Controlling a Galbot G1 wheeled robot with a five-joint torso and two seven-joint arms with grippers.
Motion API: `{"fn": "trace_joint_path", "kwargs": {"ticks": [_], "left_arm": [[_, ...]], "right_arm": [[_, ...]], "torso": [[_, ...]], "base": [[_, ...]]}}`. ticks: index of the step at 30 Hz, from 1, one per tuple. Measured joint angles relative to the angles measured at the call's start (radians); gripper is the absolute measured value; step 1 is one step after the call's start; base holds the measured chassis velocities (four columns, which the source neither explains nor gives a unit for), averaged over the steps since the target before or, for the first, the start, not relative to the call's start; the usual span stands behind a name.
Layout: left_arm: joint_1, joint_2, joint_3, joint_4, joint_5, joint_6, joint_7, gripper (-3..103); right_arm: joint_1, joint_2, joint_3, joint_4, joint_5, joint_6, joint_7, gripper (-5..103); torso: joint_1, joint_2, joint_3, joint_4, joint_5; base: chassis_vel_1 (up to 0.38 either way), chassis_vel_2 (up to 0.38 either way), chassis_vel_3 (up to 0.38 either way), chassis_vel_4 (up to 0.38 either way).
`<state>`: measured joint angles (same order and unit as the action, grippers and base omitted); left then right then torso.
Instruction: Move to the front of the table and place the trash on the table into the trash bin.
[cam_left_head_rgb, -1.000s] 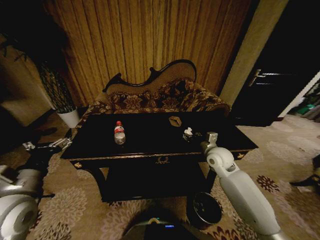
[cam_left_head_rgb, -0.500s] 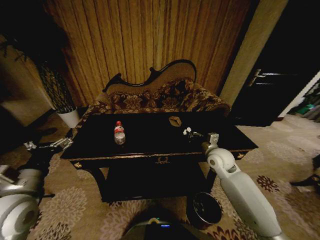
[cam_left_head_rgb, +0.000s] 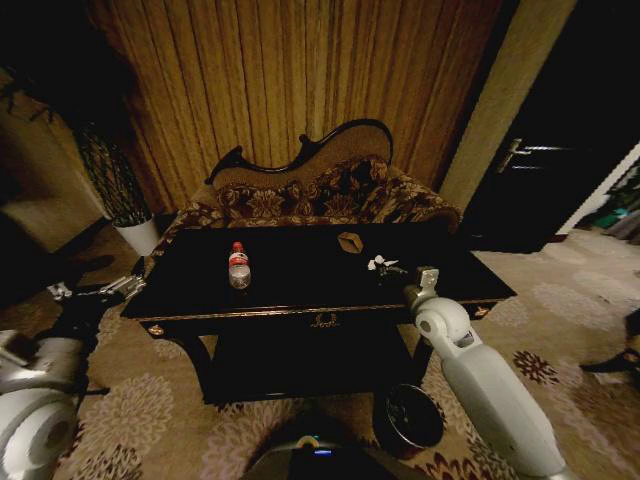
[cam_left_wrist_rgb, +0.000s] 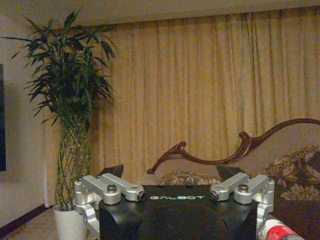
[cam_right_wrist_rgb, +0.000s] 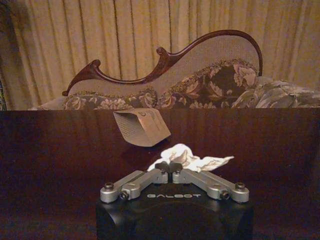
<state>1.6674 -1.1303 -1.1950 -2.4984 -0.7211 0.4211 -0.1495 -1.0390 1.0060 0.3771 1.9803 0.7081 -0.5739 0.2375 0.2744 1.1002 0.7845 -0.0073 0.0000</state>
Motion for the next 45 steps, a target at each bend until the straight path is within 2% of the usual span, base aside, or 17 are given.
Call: {"fn": "trace_joint_path", "kwargs": {"ticks": [5, 6, 7, 10, 11, 14, 16, 25, 29, 36, 45], "left_arm": [[0.002, 0.0, 0.0, 0.0, 0.0, 0.0, 0.001, 100], [0.001, 0.001, 0.0, -0.001, 0.0, 0.0, 0.001, 100], [0.001, 0.001, 0.0, -0.001, 0.0, 0.0, 0.001, 100], [-0.003, 0.002, 0.006, -0.001, 0.0, 0.0, 0.001, 100], [-0.003, 0.002, 0.006, -0.001, 0.0, 0.0, 0.001, 100], [-0.01, 0.001, 0.021, -0.002, 0.0, -0.018, 0.001, 100], [-0.013, 0.001, 0.026, -0.002, 0.0, -0.024, 0.001, 100], [-0.017, 0.007, 0.031, 0.012, 0.0, -0.053, 0.001, 100], [-0.016, 0.007, 0.029, 0.02, -0.001, -0.061, 0.011, 100], [-0.019, 0.006, 0.029, 0.024, -0.002, -0.065, 0.018, 100], [-0.014, 0.006, 0.014, 0.021, -0.017, -0.066, 0.028, 100]], "right_arm": [[-0.01, -0.001, 0.006, 0.009, -0.012, 0.004, -0.017, 0], [-0.016, -0.001, 0.009, 0.011, -0.023, 0.038, -0.032, 0], [-0.016, -0.001, 0.009, 0.011, -0.023, 0.038, -0.032, 0], [-0.035, 0.0, 0.017, 0.008, -0.062, 0.188, -0.068, 0], [-0.035, 0.0, 0.017, 0.008, -0.062, 0.188, -0.068, 0], [-0.062, 0.005, 0.03, 0.017, -0.069, 0.269, -0.071, 0], [-0.079, 0.006, 0.043, 0.028, -0.069, 0.28, -0.071, 0], [-0.137, 0.0, 0.111, 0.062, -0.078, 0.278, -0.071, 0], [-0.177, -0.019, 0.176, 0.069, -0.083, 0.274, -0.07, 0], [-0.187, -0.029, 0.189, 0.101, -0.055, 0.273, -0.046, 0], [-0.196, -0.025, 0.191, 0.141, -0.031, 0.238, -0.011, 0]], "torso": [[0.0, 0.0, 0.0, 0.0, 0.0], [0.0, 0.0, 0.0, 0.0, 0.0], [0.0, 0.0, 0.0, 0.0, 0.0], [0.0, 0.0, 0.0, 0.0, 0.0], [0.0, 0.0, 0.0, 0.0, 0.0], [0.0, 0.0, 0.0, 0.0001, 0.0], [0.0, 0.0, 0.0, 0.0001, 0.0], [0.0, 0.0, 0.0, 0.0, 0.0001], [0.0, 0.0, 0.0, -0.0001, 0.0001], [0.0, 0.0, 0.0, 0.0001, 0.0], [0.0, 0.0, 0.0, 0.0001, 0.0]], "base": [[0.0, 0.0, 0.0, 0.0], [0.0, 0.0, 0.0, 0.0], [0.0, 0.0, 0.0, 0.0], [0.0, 0.0, 0.0, 0.0], [0.0, 0.0, 0.0, 0.0], [0.0, 0.0, 0.0, 0.0], [0.0, 0.0, 0.0, 0.0], [0.0, 0.0, 0.0, 0.0], [0.0, 0.0, 0.0, 0.0], [0.0, 0.0, 0.0, 0.0], [0.0, 0.0, 0.0, 0.0]]}}
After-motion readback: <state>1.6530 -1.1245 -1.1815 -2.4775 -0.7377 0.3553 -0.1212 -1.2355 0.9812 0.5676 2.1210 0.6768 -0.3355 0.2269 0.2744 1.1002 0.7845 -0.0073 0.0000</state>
